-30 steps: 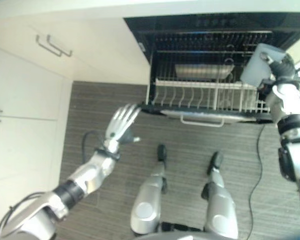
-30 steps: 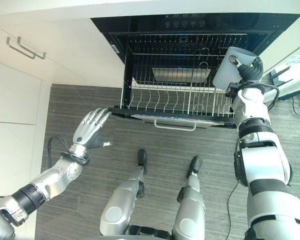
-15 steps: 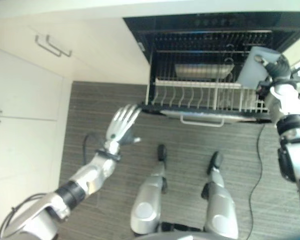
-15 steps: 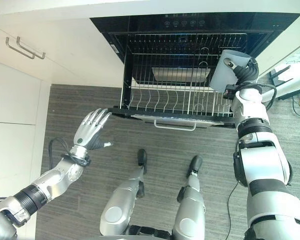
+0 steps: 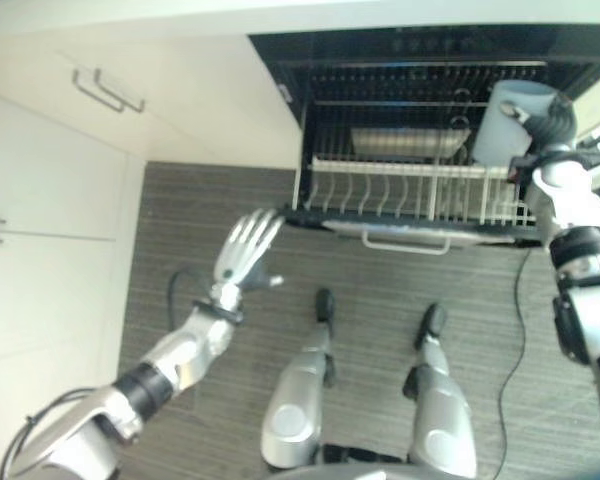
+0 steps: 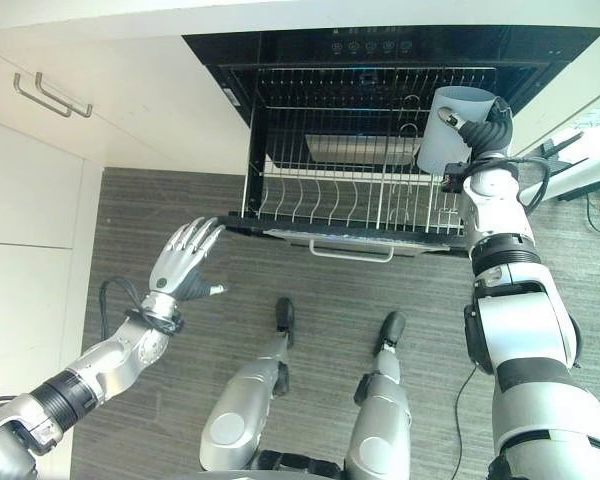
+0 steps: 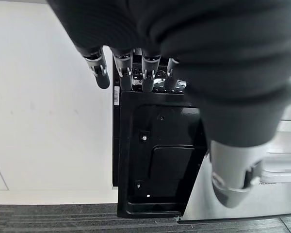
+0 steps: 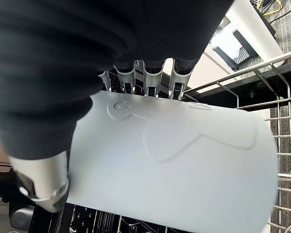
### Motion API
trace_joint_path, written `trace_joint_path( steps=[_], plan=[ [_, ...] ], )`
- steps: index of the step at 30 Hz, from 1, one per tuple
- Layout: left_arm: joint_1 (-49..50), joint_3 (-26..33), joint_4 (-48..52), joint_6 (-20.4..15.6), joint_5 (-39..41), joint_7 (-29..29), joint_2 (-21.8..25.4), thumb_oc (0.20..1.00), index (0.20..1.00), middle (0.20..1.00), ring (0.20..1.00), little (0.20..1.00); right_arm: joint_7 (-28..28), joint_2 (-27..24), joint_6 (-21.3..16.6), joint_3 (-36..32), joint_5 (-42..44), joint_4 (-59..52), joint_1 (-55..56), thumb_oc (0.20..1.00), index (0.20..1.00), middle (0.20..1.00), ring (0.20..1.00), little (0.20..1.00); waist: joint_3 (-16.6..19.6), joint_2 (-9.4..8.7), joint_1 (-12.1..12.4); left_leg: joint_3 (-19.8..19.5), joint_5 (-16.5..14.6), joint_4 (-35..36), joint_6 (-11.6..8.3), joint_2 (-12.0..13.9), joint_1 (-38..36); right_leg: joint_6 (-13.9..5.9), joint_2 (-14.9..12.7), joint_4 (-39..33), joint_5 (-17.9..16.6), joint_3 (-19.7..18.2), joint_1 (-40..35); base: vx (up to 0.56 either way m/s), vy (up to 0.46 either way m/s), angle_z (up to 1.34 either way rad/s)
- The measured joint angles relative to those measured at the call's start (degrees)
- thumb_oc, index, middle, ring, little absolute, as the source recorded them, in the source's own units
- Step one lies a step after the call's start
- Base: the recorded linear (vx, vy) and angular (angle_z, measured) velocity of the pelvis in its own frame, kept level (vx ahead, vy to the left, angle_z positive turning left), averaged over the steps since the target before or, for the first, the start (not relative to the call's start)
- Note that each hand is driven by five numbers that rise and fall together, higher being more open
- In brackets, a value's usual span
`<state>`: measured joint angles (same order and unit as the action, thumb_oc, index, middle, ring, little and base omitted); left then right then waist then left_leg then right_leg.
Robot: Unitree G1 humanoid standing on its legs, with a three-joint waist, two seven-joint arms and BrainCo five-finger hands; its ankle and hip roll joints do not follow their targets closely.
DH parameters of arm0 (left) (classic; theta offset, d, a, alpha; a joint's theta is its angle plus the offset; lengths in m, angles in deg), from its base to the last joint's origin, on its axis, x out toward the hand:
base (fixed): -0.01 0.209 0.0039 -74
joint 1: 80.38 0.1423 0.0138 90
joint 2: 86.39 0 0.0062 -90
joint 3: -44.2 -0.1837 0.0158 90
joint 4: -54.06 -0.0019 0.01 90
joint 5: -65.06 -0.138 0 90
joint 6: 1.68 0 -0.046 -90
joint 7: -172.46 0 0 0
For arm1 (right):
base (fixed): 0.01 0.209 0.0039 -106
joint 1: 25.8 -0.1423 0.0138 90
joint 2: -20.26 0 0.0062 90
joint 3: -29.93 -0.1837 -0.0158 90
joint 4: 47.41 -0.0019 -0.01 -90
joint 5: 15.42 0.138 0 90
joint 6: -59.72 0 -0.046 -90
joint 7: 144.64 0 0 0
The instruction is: Place the dishes in the dishwasher.
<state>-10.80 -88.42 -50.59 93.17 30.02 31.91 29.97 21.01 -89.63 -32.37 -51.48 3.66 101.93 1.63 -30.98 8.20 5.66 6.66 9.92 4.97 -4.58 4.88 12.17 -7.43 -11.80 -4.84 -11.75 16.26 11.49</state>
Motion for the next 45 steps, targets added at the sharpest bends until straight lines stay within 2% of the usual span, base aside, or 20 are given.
trace_joint_path(
  steps=[1, 6, 27, 30, 32, 34, 35, 37, 38, 40, 43, 45],
  plan=[
    [0.02, 0.00, -0.12, -0.02, -0.03, 0.26, -0.02, 1.000, 1.000, 1.000, 1.000, 1.000, 0.30, 0.00, 0.03, 0.00, -0.01, 0.00, 0.00, 1.000, 1.000, 1.000, 1.000, 1.000, 0.00, 0.00, -0.06, 0.00, 0.00, 0.00, 0.00, 0.00, 0.00, 0.00, 0.00, 0.00, 0.00, 0.01, 0.00, 0.00, 0.000, 0.00],
    [0.01, -0.02, -1.14, -0.50, -0.45, 1.03, -0.17, 1.000, 1.000, 1.000, 1.000, 1.000, 2.68, -0.01, 0.09, 1.40, -1.14, -0.01, 0.00, 1.000, 1.000, 1.000, 1.000, 1.000, 0.00, 0.00, -0.23, 0.01, 0.00, 0.00, 0.00, 0.00, 0.00, 0.00, 0.00, 0.00, 0.00, 0.01, 0.01, 0.00, 0.000, 0.00],
    [0.06, 0.00, -1.75, -0.48, -0.44, 1.57, -1.04, 1.000, 1.000, 1.000, 1.000, 1.000, 2.76, 0.12, 0.38, 2.08, -0.83, -0.01, 0.00, 1.000, 1.000, 1.000, 1.000, 1.000, 0.07, 0.12, -0.39, 0.09, 0.00, 0.00, 0.00, -0.04, 0.00, -0.02, -0.06, 0.00, -0.02, 0.04, 0.04, 0.00, 0.003, 0.00],
    [0.09, 0.01, -2.28, -0.51, -0.44, 2.18, -1.57, 1.000, 1.000, 1.000, 1.000, 1.000, 2.50, 0.34, -0.70, 1.89, 3.74, -0.07, 0.01, 1.000, 1.000, 1.000, 1.000, 1.000, 0.10, 0.15, -0.43, 0.11, 0.00, 0.00, 0.00, -0.05, -0.03, -0.03, -0.07, 0.00, -0.02, -0.01, 0.03, 0.00, 0.000, 0.00],
    [0.36, 0.25, -2.71, -0.51, -0.44, 2.53, -1.80, 1.000, 1.000, 1.000, 1.000, 1.000, 1.98, 1.91, -3.65, -1.01, 8.37, -3.28, 1.08, 1.000, 1.000, 1.000, 1.000, 1.000, 0.10, 0.16, -0.70, 0.20, 0.00, 0.00, 0.00, -0.05, -0.19, -0.03, -0.08, 0.11, -0.02, -0.05, -0.05, 0.00, 0.000, 0.00],
    [1.25, 2.04, -3.54, -0.81, -0.67, 2.78, -3.43, 1.000, 1.000, 1.000, 1.000, 1.000, 2.05, 3.83, -7.69, -4.26, 11.42, -15.34, 6.65, 1.000, 1.000, 1.000, 1.000, 1.000, 0.10, 0.15, -1.07, 0.26, 0.00, 0.00, 0.00, 0.01, -0.50, 0.00, -0.08, 0.56, 0.02, -0.12, -0.15, 0.00, 0.000, 0.00],
    [2.07, 2.82, -3.76, -0.89, -1.16, 2.88, -4.35, 1.000, 1.000, 1.000, 1.000, 1.000, 2.10, 4.95, -9.59, -4.70, 11.43, -20.97, 9.64, 1.000, 1.000, 1.000, 1.000, 1.000, 0.10, 0.15, -1.45, 0.37, 0.01, 0.00, 0.01, -0.04, -0.78, 0.00, -0.18, 0.78, 0.03, -0.18, -0.25, 0.03, 0.031, -0.03],
    [3.01, 2.81, -3.99, -0.85, -1.15, 2.82, -4.40, 1.000, 1.000, 1.000, 1.000, 1.000, 0.66, 6.06, -11.80, -4.76, 11.42, -25.32, 12.67, 1.000, 1.000, 1.000, 1.000, 1.000, 0.10, 0.15, -2.37, 0.46, -0.03, 0.02, 0.07, -0.12, -1.69, -0.11, -0.28, 0.82, 0.16, -0.27, -1.13, 0.02, 0.043, -0.02],
    [3.86, 3.00, -4.10, -0.81, -1.15, 2.79, -4.73, 1.000, 1.000, 1.000, 1.000, 1.000, -1.40, 6.37, -12.96, -4.87, 11.28, -29.85, 15.20, 1.000, 1.000, 1.000, 1.000, 1.000, 0.10, 0.15, -2.74, 0.54, -0.05, 0.01, 0.11, -0.16, -2.06, -0.19, -0.30, 0.85, 0.23, -0.52, -1.41, 0.02, 0.034, -0.01],
    [7.94, 5.37, -4.46, -0.31, -0.98, 2.60, -6.49, 1.000, 1.000, 1.000, 1.000, 1.000, -4.17, 7.72, -18.34, -4.90, 9.88, -44.44, 23.99, 1.000, 1.000, 1.000, 1.000, 1.000, 0.10, 0.15, -3.92, 1.17, -0.37, 0.02, 0.56, -0.15, -3.32, -0.28, -0.33, 0.85, 0.31, -1.02, -2.39, 0.04, 0.003, -0.13],
    [11.99, 6.64, -6.23, 0.07, -0.04, 2.27, -8.27, 1.000, 1.000, 1.000, 1.000, 1.000, -7.09, 9.21, -22.63, -4.82, 8.09, -49.41, 28.93, 1.000, 1.000, 1.000, 1.000, 1.000, 0.11, 0.16, -5.88, 1.81, -0.89, 0.05, 0.85, -0.01, -5.74, -0.49, -0.40, 0.76, 0.49, -1.69, -4.41, 0.05, -0.050, -0.12],
    [14.90, 8.89, -6.28, 0.34, 0.56, 2.25, -10.02, 1.000, 1.000, 1.000, 1.000, 1.000, -9.46, 9.72, -24.85, -5.42, 7.88, -55.17, 35.32, 1.000, 1.000, 1.000, 1.000, 1.000, 0.18, 0.16, -7.01, 1.79, -1.84, 0.06, 0.23, 0.42, -7.29, -0.43, -0.15, 0.65, 0.84, -1.72, -5.89, 0.09, -0.091, -0.03]
  ],
)
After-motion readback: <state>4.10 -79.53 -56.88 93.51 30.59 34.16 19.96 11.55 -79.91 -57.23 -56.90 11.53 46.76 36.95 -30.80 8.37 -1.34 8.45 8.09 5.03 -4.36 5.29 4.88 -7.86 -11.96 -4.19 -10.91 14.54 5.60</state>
